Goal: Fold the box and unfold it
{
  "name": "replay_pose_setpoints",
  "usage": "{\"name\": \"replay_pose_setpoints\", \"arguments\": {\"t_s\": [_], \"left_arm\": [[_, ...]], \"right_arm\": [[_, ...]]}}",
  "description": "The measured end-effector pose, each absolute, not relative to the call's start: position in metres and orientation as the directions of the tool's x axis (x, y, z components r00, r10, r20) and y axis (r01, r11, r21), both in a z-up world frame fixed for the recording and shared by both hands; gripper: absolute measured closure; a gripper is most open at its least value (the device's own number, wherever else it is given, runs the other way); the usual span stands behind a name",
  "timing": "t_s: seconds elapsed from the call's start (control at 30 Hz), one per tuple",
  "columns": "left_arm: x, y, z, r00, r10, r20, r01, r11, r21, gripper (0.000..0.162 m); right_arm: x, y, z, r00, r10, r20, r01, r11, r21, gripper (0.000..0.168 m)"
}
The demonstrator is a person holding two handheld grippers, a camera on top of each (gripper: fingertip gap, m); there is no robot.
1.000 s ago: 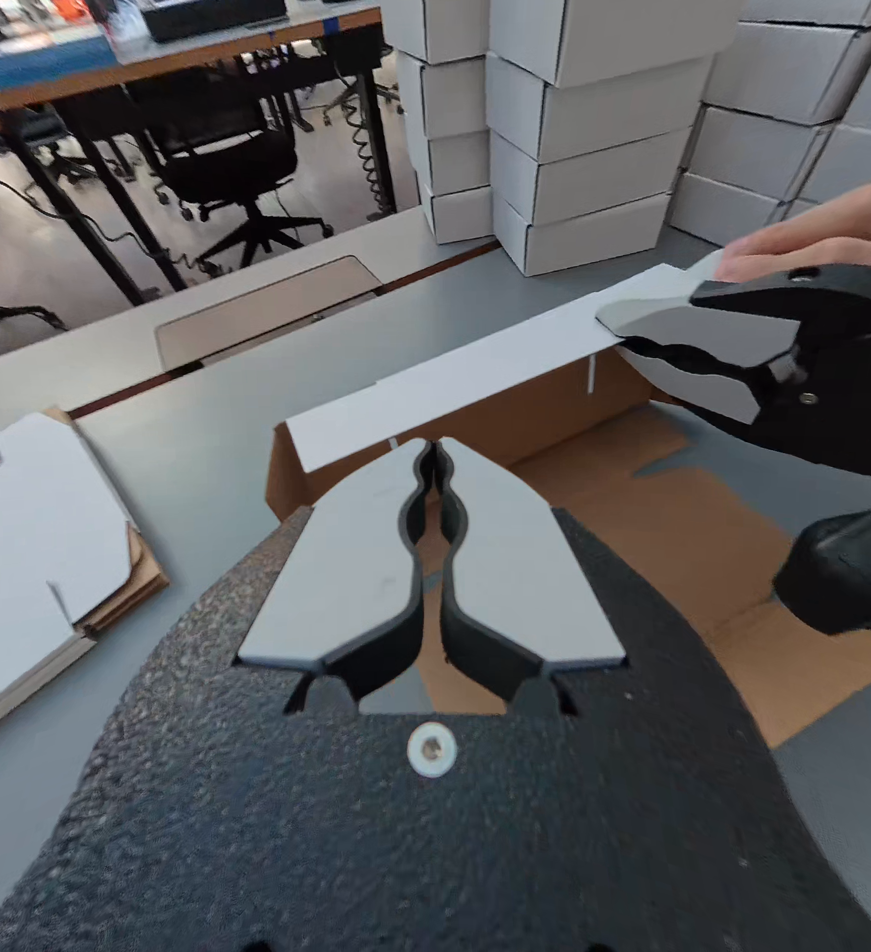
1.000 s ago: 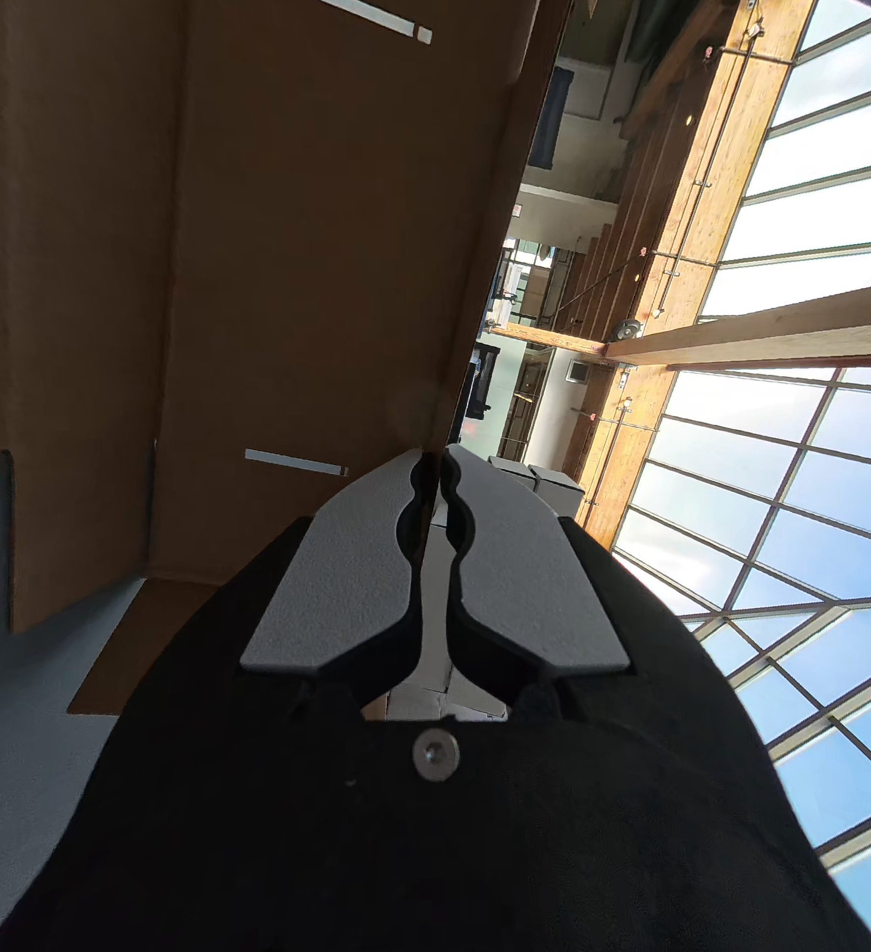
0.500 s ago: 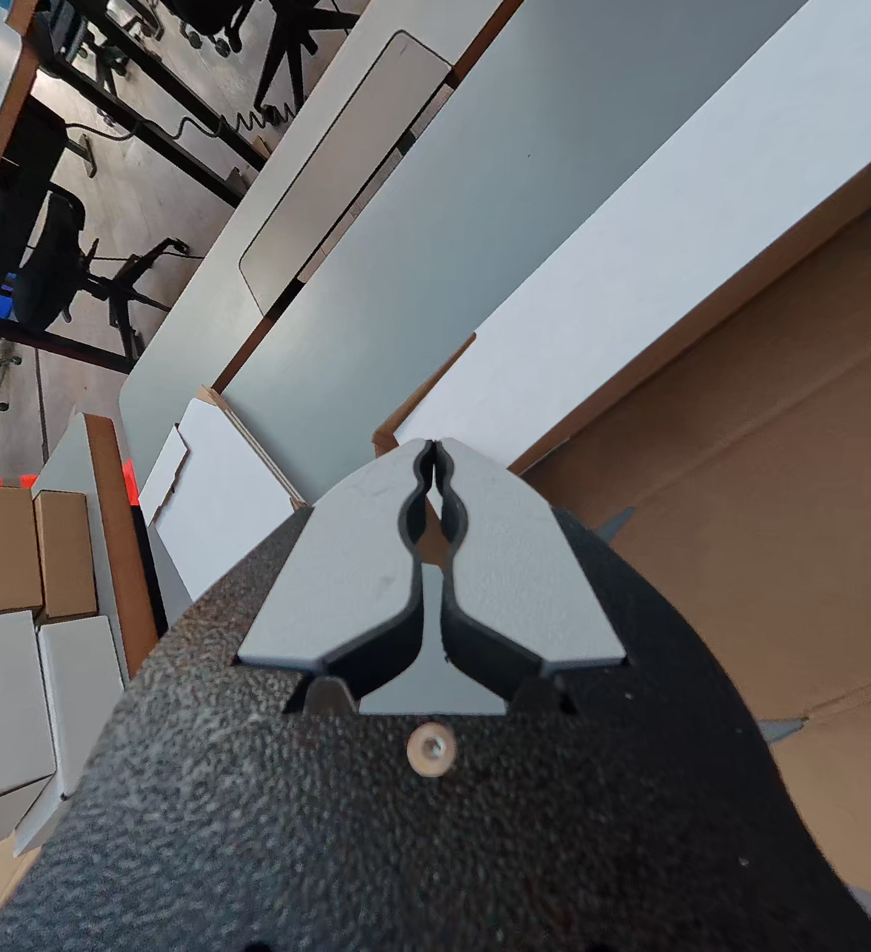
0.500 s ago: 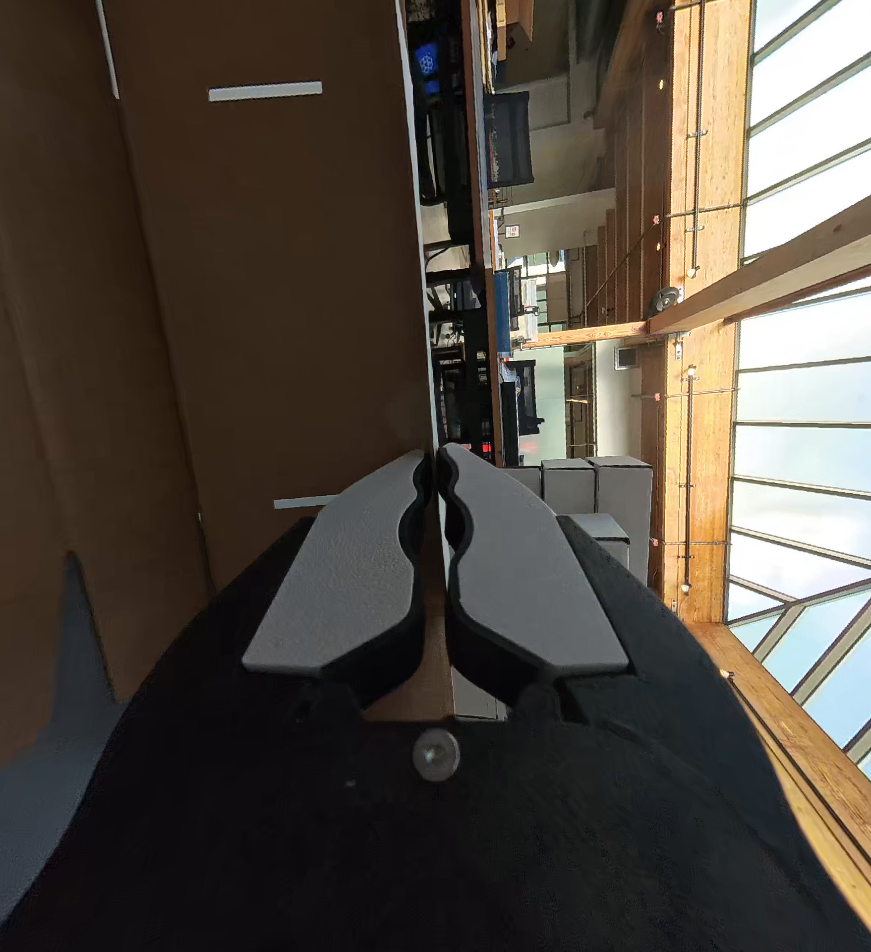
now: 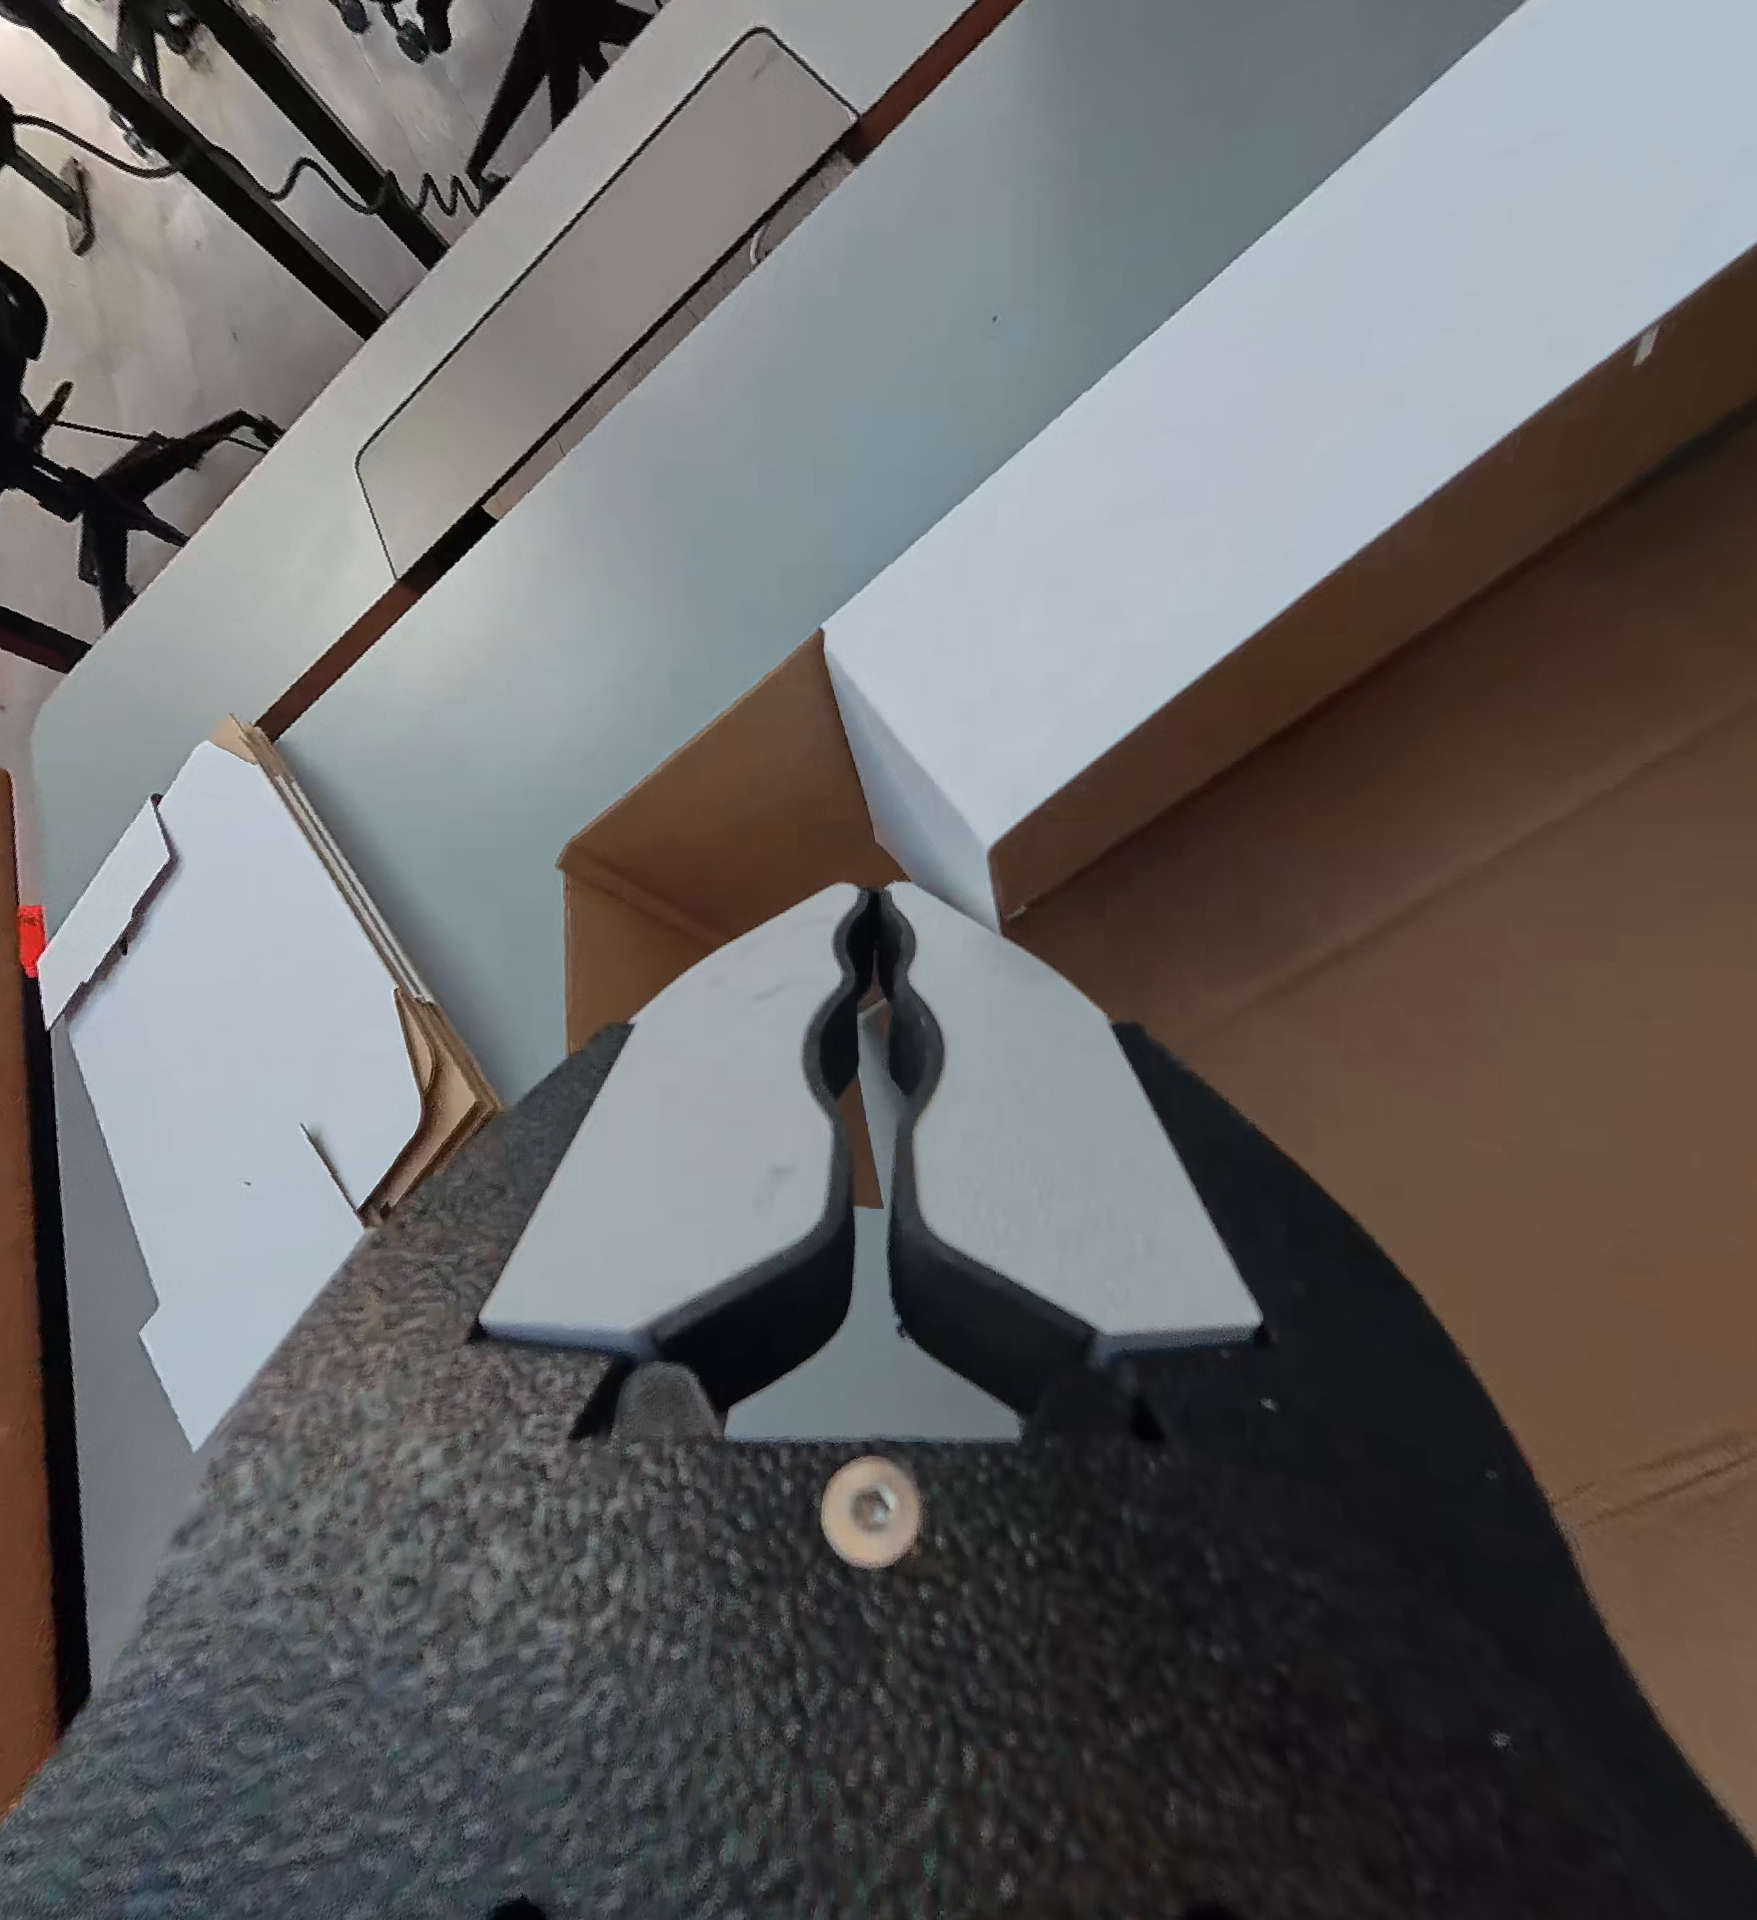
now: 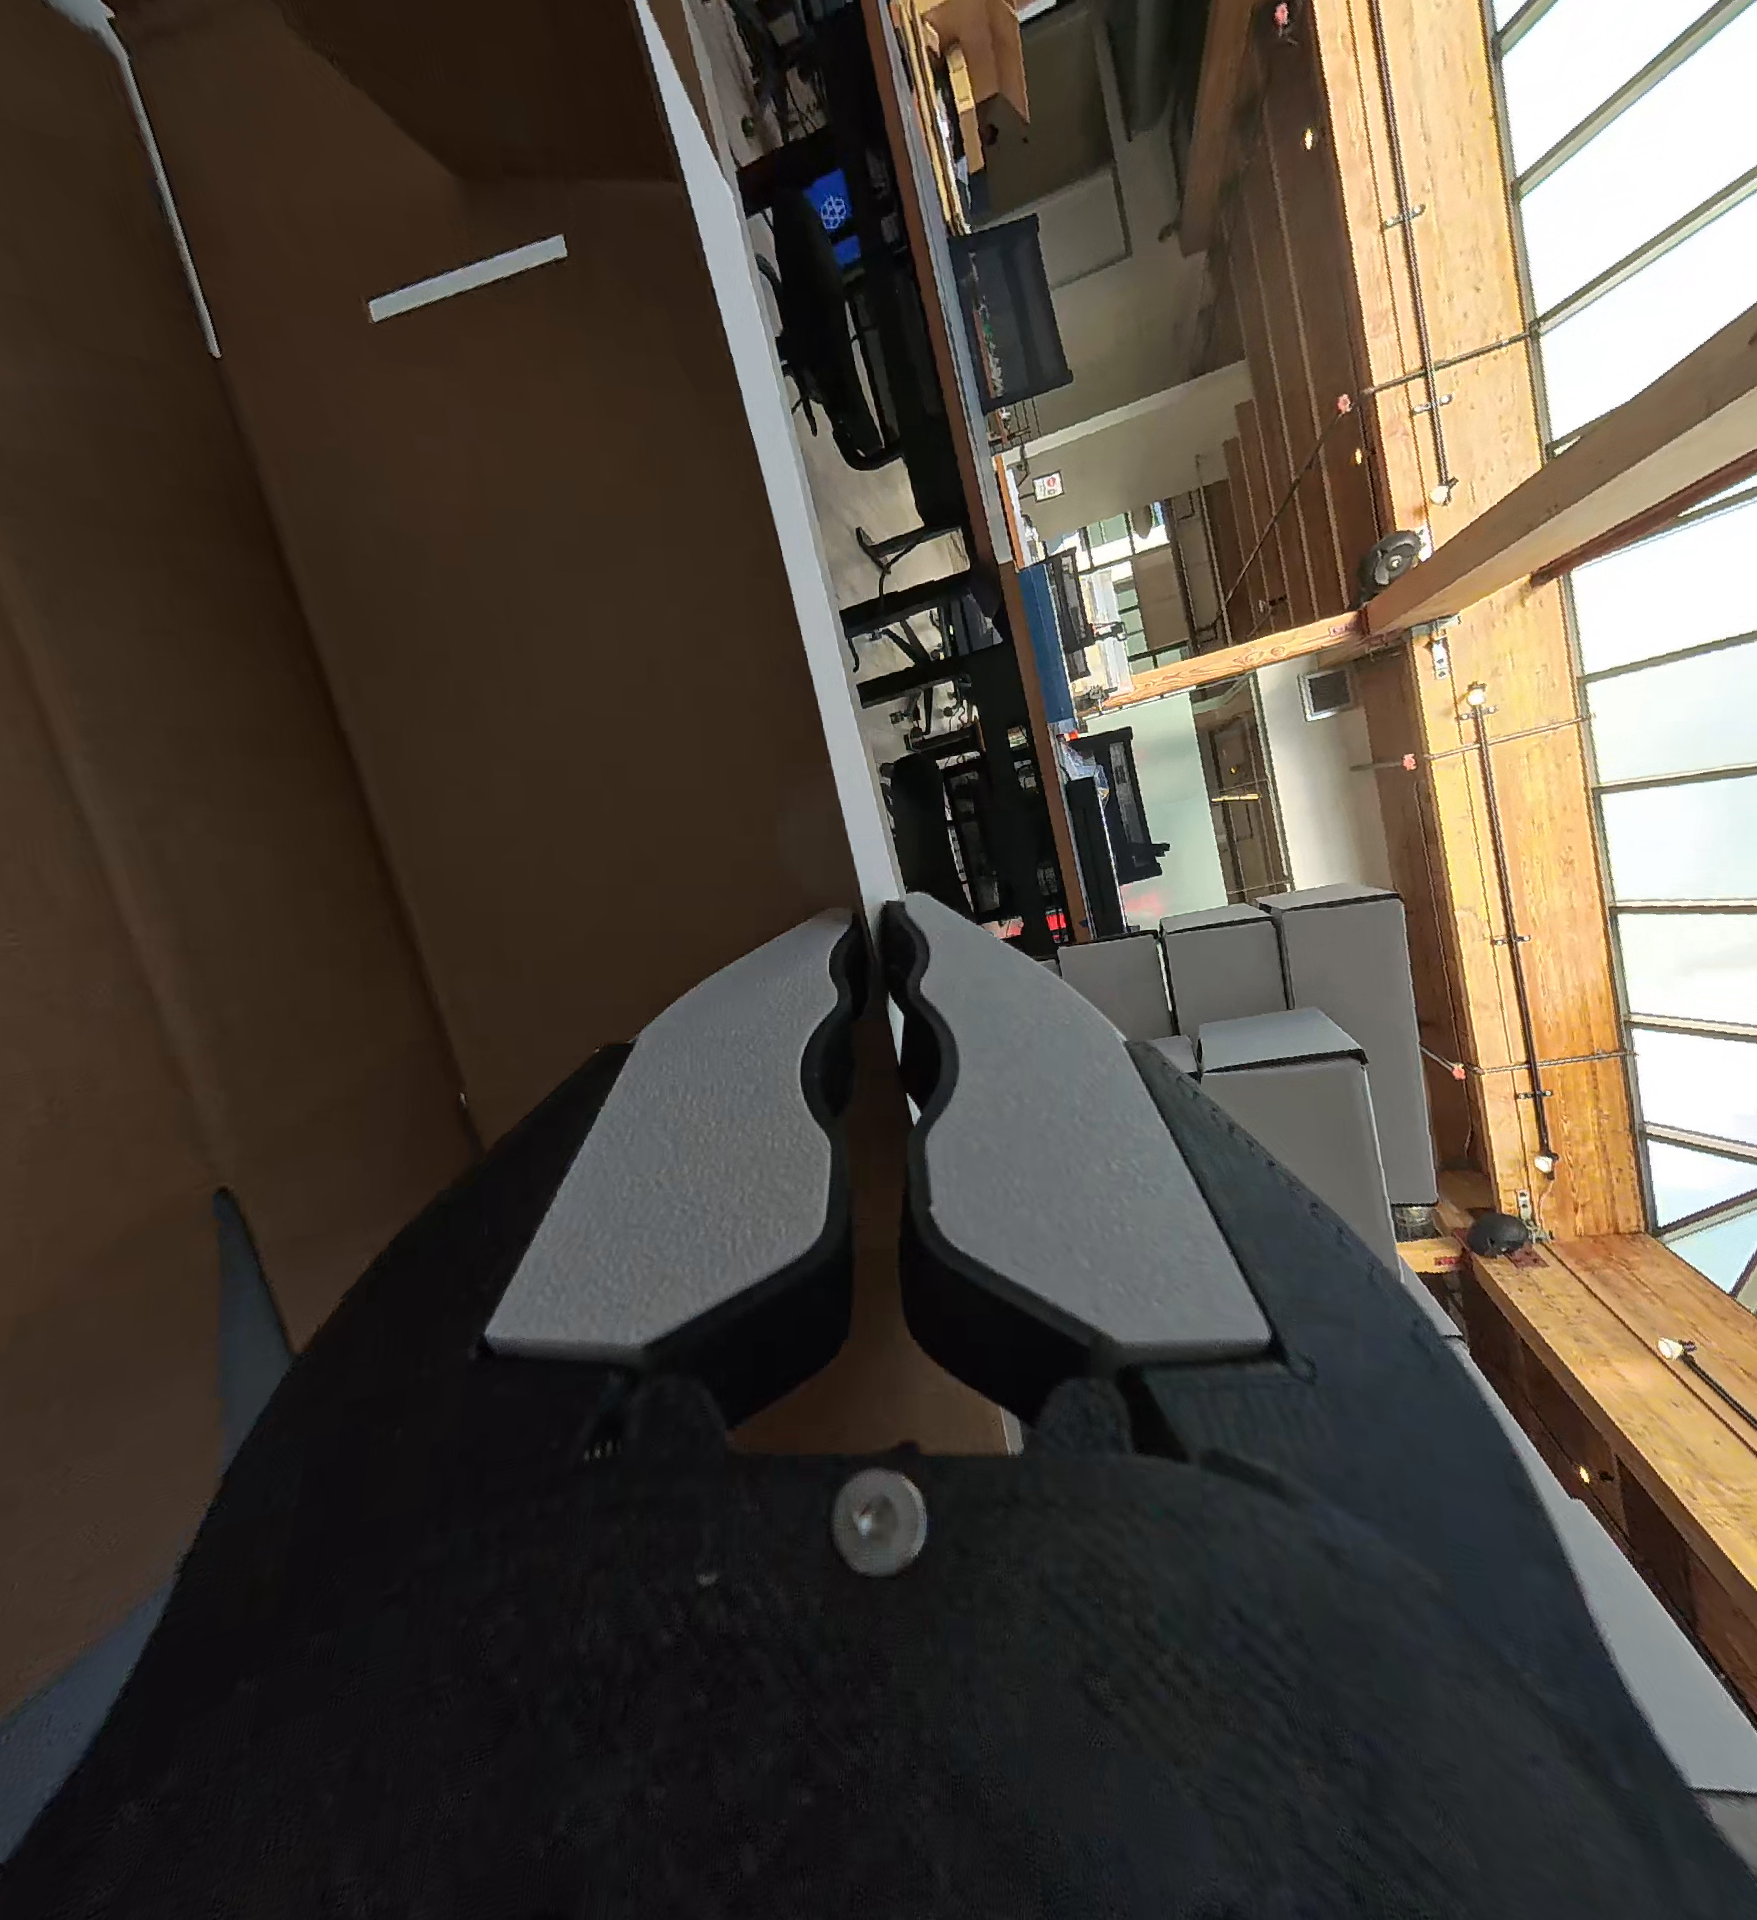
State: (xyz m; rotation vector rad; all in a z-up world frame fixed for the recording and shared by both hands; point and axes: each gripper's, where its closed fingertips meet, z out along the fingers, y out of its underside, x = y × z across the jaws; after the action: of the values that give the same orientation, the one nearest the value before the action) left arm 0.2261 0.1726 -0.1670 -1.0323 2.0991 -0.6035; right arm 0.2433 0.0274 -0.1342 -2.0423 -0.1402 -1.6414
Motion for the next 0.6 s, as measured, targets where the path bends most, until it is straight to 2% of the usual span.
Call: {"name": "replay_pose_setpoints", "arguments": {"t_s": [0.03,0.13,0.27,0.6], "left_arm": [[0.226,0.169,-0.167,-0.432,-0.827,-0.359,-0.471,0.547,-0.692,0.162],[0.227,0.158,-0.168,-0.436,-0.853,-0.287,-0.452,0.483,-0.750,0.162],[0.230,0.155,-0.166,-0.425,-0.864,-0.272,-0.419,0.454,-0.787,0.162],[0.227,0.130,-0.153,-0.462,-0.883,-0.079,-0.400,0.287,-0.870,0.162]], "right_arm": [[0.244,0.027,-0.134,0.259,-0.220,0.940,0.391,-0.866,-0.310,0.165],[0.243,0.027,-0.134,0.257,-0.197,0.946,0.397,-0.871,-0.289,0.165],[0.244,0.027,-0.134,0.243,-0.178,0.953,0.396,-0.879,-0.265,0.165],[0.241,0.026,-0.134,0.191,-0.122,0.974,0.397,-0.898,-0.190,0.166]]}}
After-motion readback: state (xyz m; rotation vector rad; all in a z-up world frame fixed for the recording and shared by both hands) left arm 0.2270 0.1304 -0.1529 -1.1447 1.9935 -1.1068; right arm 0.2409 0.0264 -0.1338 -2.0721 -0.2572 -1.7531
